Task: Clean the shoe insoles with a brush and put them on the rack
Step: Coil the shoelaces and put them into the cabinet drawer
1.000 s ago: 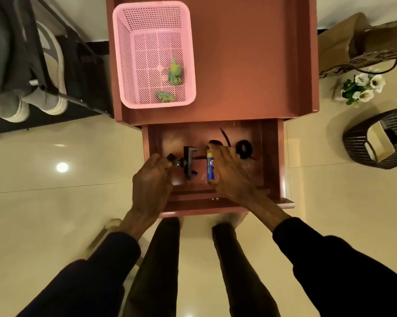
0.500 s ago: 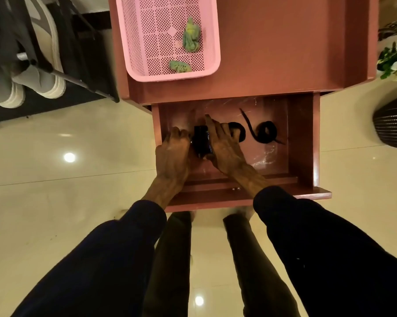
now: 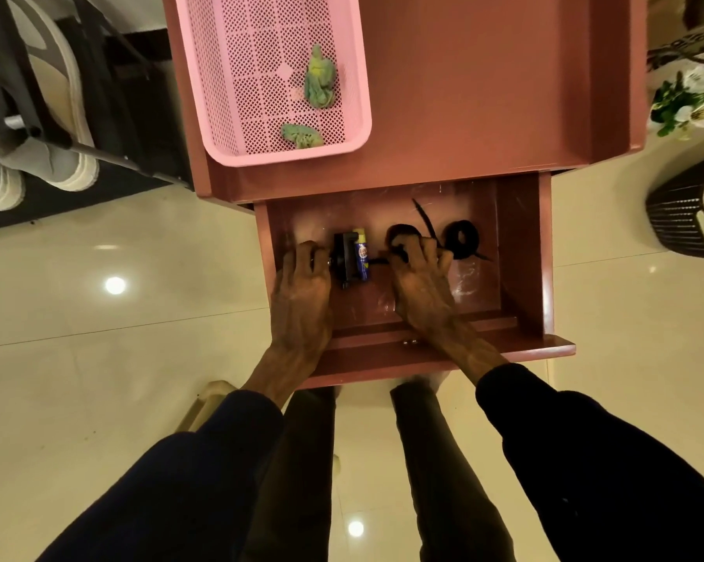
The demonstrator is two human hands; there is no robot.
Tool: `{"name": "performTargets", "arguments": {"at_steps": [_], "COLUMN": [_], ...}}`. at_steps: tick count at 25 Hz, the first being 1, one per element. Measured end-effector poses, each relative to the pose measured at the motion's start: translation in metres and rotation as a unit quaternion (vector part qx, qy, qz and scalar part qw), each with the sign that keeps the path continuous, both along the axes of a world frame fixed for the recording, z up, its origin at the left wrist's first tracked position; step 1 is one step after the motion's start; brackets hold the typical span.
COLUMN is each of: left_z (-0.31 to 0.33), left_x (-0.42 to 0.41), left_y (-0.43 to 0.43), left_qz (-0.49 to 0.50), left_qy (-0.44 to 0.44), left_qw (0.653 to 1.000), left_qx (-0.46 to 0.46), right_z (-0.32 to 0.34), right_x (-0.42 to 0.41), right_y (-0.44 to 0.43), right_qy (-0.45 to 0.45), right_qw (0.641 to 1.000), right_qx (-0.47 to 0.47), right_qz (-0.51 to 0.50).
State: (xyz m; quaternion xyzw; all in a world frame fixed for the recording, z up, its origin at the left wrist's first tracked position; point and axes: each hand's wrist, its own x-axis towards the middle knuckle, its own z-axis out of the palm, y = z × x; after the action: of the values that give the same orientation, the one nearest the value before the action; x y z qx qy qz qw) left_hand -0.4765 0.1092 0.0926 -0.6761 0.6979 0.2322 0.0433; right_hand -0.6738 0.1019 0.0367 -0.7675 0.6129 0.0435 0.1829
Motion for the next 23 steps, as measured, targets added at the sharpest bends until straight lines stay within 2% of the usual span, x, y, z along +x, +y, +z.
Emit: {"name": "performTargets", "arguments": {"at_steps": [6, 13, 18, 23], "left_z": [-0.001, 0.001, 0.004, 0.008], "left_x": [-0.006, -0.013, -0.018, -0.024], "left_y": [0.001, 0.0, 0.01, 0.018], "left_qz": [0.004, 0.014, -0.011, -0.023], "left_qy": [-0.009, -0.018, -0.014, -0.021], "left_qw": [1.0, 1.0, 1.0, 0.999], "left_qx": [0.001, -0.015, -0.022, -0.022], "right_z": [-0.013, -0.021, -0.016, -0.019], "right_x": [0.014, 0.006, 0.0, 0.0], "right_y": [-0.02, -0.04, -0.035, -0.033], "right_qy": [0.008, 0.145, 0.09, 0.047], "right_qw": [0.999, 0.987, 0.989, 0.998], "right_qx": [-0.042, -0.027, -0.043, -0.013], "right_qz": [0.016, -0.068, -0.106, -0.037]}}
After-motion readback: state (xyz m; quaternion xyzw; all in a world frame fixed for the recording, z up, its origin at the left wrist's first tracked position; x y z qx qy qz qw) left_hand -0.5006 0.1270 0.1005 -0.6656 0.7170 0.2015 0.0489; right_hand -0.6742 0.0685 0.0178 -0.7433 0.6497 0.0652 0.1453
